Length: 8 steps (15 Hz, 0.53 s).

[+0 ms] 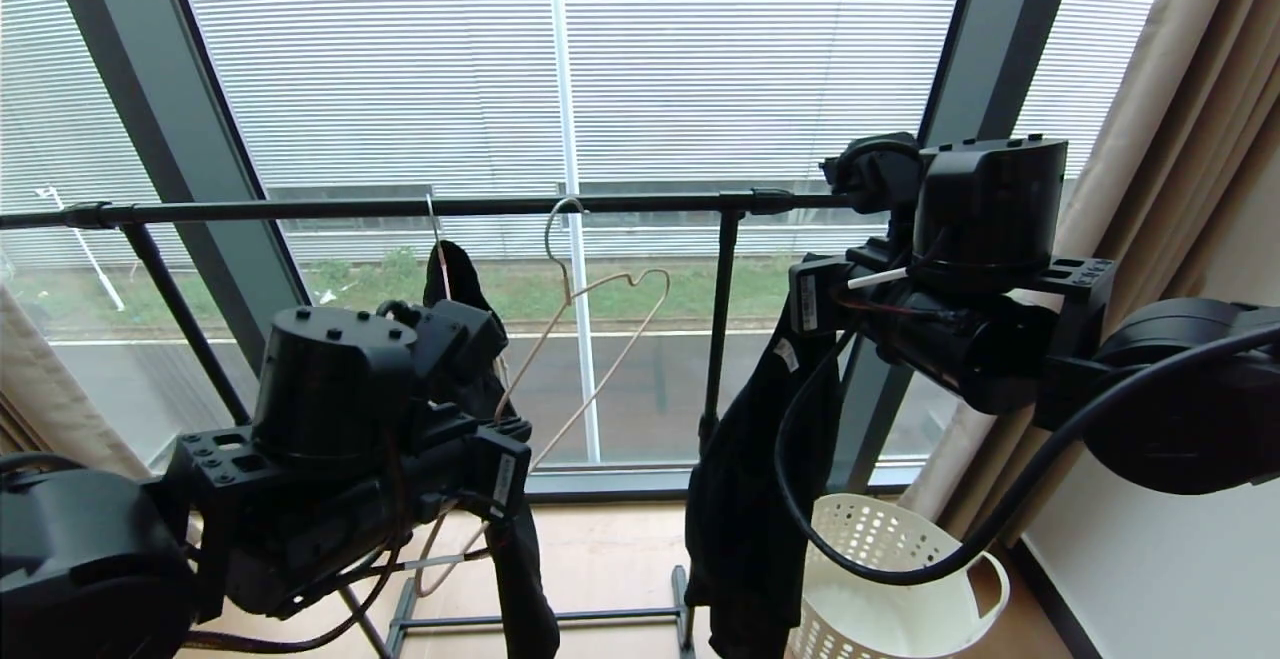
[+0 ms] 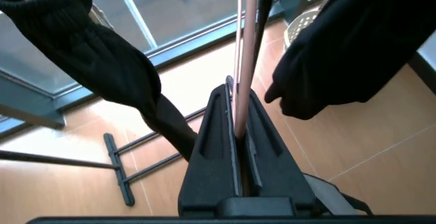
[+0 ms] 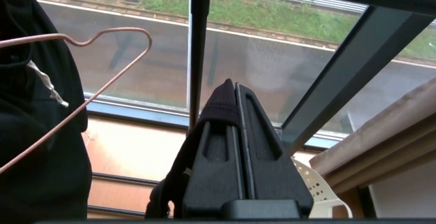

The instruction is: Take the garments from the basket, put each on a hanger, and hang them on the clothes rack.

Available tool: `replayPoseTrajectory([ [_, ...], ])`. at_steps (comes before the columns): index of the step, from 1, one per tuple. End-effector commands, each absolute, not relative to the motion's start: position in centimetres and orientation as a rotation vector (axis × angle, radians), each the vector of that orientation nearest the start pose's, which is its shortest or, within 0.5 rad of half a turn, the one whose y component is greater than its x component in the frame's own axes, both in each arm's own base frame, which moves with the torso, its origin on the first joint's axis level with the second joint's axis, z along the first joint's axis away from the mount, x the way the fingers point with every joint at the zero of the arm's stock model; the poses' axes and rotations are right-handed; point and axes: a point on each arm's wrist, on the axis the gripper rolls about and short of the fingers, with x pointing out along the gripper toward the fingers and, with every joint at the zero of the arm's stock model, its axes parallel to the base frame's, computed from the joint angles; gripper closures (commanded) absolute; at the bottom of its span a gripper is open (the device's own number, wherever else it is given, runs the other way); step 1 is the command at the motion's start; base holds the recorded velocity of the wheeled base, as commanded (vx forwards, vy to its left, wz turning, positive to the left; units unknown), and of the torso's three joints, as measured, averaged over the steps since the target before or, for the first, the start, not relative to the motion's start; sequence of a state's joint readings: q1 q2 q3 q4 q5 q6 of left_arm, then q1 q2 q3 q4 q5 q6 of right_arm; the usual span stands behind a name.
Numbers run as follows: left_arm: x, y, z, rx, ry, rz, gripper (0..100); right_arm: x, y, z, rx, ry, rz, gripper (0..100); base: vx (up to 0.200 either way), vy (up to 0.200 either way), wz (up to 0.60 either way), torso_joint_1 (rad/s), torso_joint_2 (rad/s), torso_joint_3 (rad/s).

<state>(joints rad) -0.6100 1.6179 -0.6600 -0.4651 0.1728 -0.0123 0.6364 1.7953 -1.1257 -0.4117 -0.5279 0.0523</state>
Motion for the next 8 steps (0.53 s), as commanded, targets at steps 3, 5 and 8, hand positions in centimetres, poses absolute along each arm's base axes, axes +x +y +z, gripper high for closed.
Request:
replayPoseTrajectory([
  [3,20.0,-11.6,12.0,0.159,0.433,-0.547,100,29.2,20.1,20.9,-0.102,0.233,0.099,100,0.000,0.000,0.00,0.000,0.00,0.000],
  [5,20.1,-10.5,11.5,0.214,0.401,-0.570,100,29.8,20.0,20.6,-0.116,0.238,0.088,100,0.000,0.000,0.00,0.000,0.00,0.000],
  [8,20.1,-9.9,11.3,0.239,0.393,-0.607,100,30.7,19.0,20.7,-0.116,0.235,0.053,100,0.000,0.000,0.00,0.000,0.00,0.000],
])
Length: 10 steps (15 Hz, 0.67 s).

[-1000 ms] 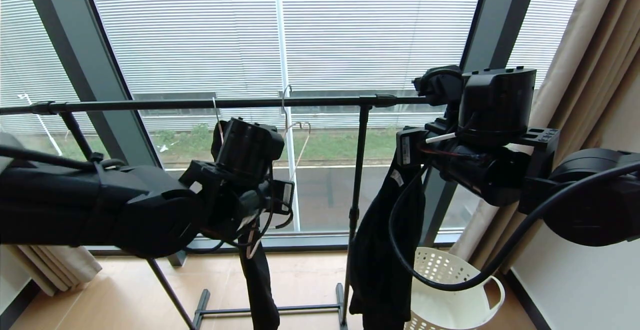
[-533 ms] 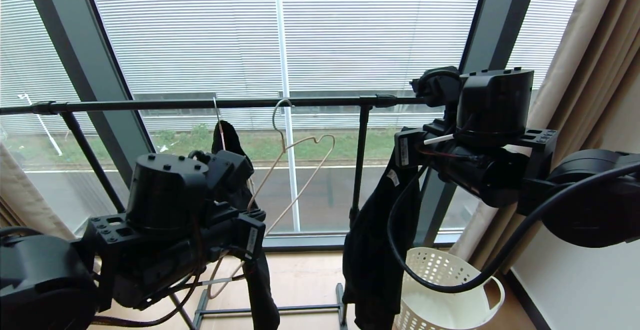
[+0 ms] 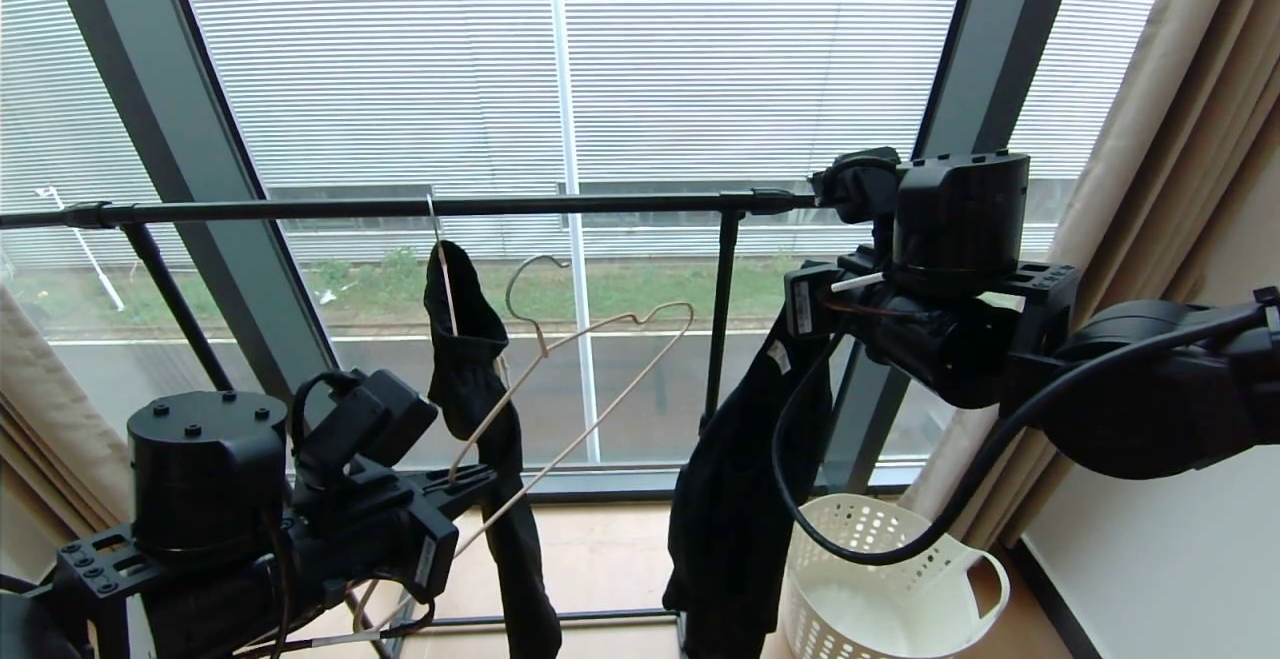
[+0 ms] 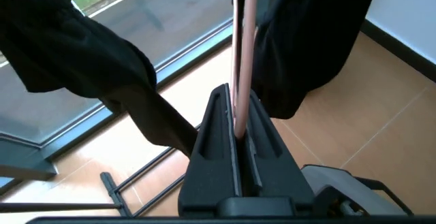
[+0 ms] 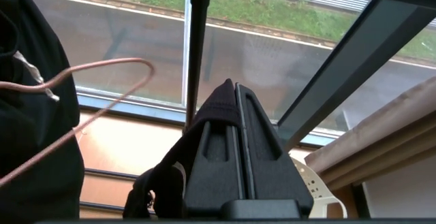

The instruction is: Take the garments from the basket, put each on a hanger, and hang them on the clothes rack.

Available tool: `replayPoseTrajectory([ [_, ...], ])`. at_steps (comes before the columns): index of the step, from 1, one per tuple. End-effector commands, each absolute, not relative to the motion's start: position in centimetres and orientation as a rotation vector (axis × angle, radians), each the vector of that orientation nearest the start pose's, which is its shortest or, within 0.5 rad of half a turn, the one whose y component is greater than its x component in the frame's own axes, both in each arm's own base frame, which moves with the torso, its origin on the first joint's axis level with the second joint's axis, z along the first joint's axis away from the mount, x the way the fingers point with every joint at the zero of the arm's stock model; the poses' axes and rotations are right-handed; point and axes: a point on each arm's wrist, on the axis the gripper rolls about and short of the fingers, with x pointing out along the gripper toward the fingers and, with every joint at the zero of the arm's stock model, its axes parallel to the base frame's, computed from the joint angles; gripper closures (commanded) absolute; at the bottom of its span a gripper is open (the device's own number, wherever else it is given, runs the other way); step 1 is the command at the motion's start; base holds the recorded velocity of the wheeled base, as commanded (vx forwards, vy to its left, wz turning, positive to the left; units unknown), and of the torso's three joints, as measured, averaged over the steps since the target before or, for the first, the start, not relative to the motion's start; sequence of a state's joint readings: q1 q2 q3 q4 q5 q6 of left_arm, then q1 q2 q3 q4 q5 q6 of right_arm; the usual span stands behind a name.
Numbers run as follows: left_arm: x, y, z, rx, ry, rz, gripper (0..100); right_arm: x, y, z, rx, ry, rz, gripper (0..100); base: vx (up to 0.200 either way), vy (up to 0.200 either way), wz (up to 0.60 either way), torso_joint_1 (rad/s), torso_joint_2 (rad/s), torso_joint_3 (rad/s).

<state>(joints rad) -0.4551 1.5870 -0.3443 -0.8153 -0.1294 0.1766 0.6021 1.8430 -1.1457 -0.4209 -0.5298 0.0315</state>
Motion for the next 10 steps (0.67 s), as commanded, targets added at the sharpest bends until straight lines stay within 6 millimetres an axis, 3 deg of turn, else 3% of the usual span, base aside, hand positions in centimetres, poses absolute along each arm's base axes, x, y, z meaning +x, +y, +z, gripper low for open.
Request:
replayPoseTrajectory([
  [1,20.0,-9.9,11.2,0.240,0.397,-0.614,100,30.9,18.6,20.8,-0.112,0.232,0.039,100,0.000,0.000,0.00,0.000,0.00,0.000],
  [10,19.1,-9.9,9.6,0.188,0.350,-0.806,100,31.4,18.1,21.0,-0.127,0.223,0.003,100,0.000,0.000,0.00,0.000,0.00,0.000],
])
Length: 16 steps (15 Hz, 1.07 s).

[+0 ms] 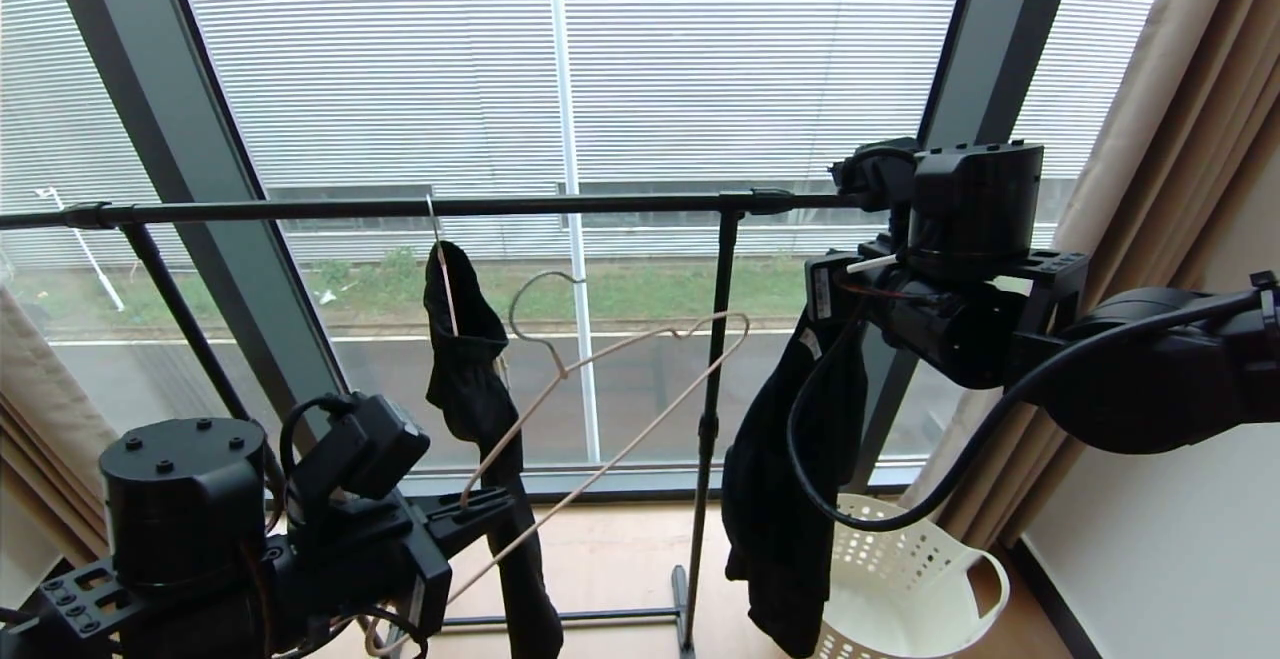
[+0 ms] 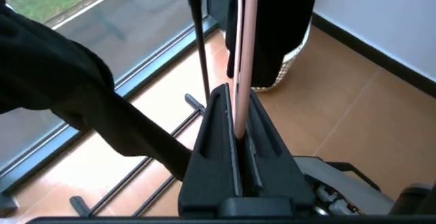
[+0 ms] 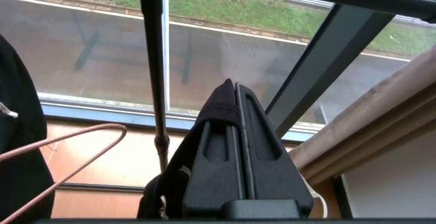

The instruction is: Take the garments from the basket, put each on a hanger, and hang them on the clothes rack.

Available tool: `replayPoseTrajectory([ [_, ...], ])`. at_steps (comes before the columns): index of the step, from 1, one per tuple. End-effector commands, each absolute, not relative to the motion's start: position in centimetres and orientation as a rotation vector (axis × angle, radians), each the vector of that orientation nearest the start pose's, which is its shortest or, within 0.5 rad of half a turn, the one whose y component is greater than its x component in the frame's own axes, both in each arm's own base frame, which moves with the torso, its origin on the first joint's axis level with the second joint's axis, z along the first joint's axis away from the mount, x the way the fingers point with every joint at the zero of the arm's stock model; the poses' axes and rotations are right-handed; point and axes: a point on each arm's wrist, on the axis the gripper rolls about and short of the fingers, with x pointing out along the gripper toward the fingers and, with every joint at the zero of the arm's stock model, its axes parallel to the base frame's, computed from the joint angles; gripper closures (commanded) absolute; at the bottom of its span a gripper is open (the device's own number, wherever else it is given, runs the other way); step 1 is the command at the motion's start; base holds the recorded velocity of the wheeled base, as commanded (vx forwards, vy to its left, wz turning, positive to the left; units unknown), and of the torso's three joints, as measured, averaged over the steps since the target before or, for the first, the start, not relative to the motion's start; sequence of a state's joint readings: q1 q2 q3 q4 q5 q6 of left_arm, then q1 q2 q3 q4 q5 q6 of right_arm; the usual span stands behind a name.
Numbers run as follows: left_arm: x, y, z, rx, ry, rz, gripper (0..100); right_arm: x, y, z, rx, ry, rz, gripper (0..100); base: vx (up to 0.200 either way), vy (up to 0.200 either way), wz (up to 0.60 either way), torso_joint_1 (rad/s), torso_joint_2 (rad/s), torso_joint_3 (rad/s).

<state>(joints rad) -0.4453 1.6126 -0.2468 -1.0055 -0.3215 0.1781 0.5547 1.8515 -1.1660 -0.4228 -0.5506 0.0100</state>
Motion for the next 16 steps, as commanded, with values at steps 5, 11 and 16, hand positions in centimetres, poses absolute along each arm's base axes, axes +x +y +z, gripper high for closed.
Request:
replayPoseTrajectory([
  [5,18.8,-10.5,9.0,0.182,0.331,-0.875,100,31.4,18.1,20.8,-0.131,0.230,0.003,100,0.000,0.000,0.00,0.000,0.00,0.000],
  [11,19.1,-11.5,9.6,0.179,0.294,-0.906,100,31.3,19.6,19.1,-0.162,0.266,0.015,100,0.000,0.000,0.00,0.000,0.00,0.000],
  [16,19.5,-11.9,9.6,0.155,0.306,-0.902,100,30.6,19.9,19.0,-0.168,0.270,0.032,100,0.000,0.000,0.00,0.000,0.00,0.000],
])
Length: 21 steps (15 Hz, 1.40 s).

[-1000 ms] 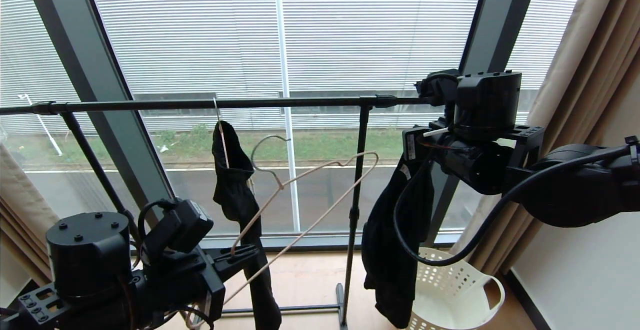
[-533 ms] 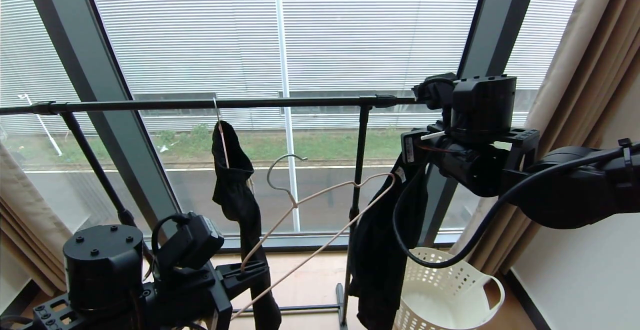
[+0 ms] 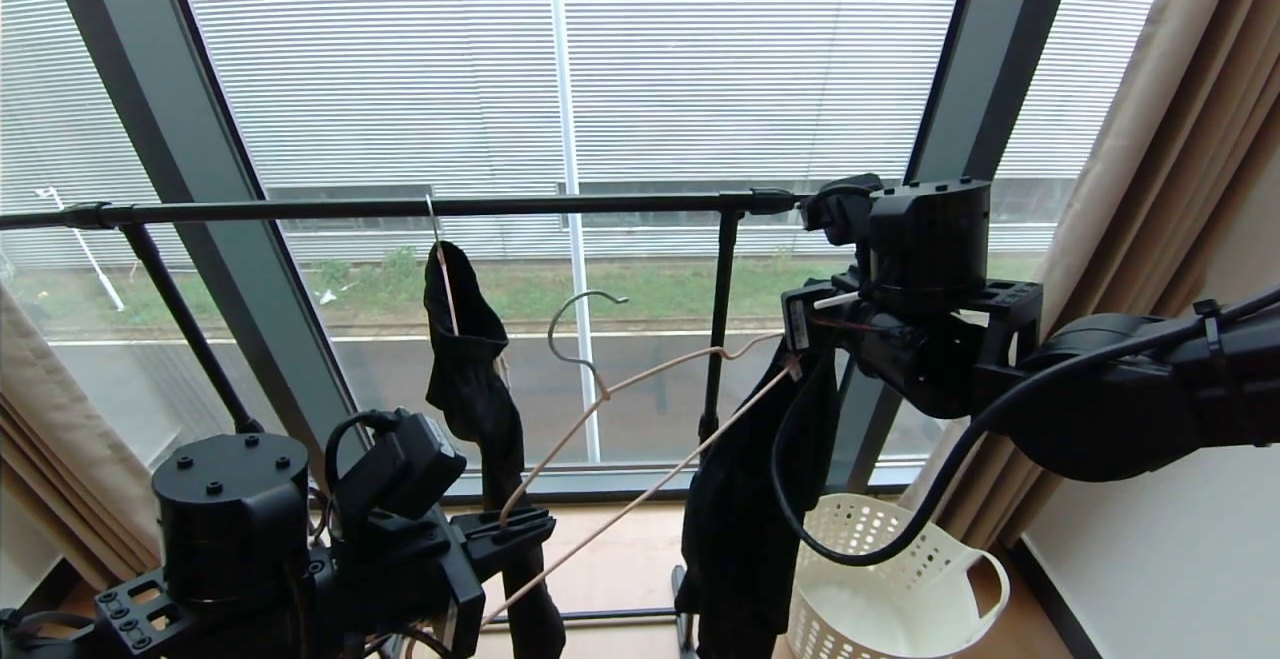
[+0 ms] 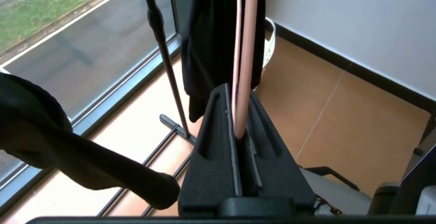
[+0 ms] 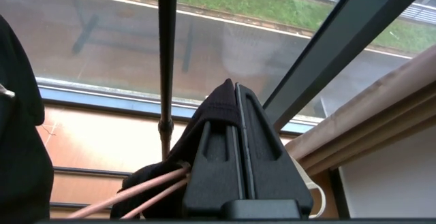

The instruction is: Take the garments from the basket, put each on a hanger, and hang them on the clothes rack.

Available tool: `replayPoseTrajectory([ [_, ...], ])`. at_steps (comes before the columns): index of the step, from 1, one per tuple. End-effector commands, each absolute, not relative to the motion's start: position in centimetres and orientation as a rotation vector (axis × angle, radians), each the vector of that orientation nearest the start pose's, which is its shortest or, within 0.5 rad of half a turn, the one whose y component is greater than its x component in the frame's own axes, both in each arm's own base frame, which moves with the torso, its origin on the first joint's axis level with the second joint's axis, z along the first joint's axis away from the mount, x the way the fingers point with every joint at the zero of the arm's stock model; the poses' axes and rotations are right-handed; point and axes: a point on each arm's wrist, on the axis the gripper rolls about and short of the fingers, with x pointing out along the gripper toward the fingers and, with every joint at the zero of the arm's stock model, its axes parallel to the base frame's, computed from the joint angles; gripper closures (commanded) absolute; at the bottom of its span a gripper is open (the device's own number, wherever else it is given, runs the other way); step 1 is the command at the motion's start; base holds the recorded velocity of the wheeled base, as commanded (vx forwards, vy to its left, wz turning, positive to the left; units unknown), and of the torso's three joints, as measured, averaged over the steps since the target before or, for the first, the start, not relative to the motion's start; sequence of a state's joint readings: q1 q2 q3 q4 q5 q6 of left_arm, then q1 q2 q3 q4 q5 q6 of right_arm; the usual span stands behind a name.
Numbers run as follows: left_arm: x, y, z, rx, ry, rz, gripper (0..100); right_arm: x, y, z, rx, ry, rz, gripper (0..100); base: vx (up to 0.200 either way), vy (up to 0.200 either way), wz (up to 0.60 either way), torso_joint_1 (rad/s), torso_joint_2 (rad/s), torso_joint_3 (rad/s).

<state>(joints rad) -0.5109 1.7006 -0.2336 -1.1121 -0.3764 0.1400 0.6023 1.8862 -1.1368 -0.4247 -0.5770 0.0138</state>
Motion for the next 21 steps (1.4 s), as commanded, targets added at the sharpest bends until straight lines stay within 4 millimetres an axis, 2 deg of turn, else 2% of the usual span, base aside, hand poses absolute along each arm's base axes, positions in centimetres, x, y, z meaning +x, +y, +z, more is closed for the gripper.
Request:
replayPoseTrajectory([
  [1,19.3,-12.1,9.6,0.151,0.307,-0.911,100,30.3,20.4,18.8,-0.174,0.273,0.047,100,0.000,0.000,0.00,0.000,0.00,0.000],
  [12,18.5,-12.5,9.7,0.129,0.319,-0.941,100,30.2,21.0,18.1,-0.177,0.260,0.062,100,0.000,0.000,0.00,0.000,0.00,0.000],
  [13,18.5,-12.5,9.7,0.129,0.319,-0.941,100,29.4,21.8,18.2,-0.182,0.257,0.092,100,0.000,0.000,0.00,0.000,0.00,0.000],
  [18,18.2,-12.8,9.1,0.142,0.343,-0.962,100,26.9,23.4,18.6,-0.191,0.246,0.147,100,0.000,0.000,0.00,0.000,0.00,0.000],
  [21,18.4,-12.8,9.2,0.140,0.336,-0.951,100,23.7,24.1,20.2,-0.190,0.206,0.211,100,0.000,0.000,0.00,0.000,0.00,0.000],
])
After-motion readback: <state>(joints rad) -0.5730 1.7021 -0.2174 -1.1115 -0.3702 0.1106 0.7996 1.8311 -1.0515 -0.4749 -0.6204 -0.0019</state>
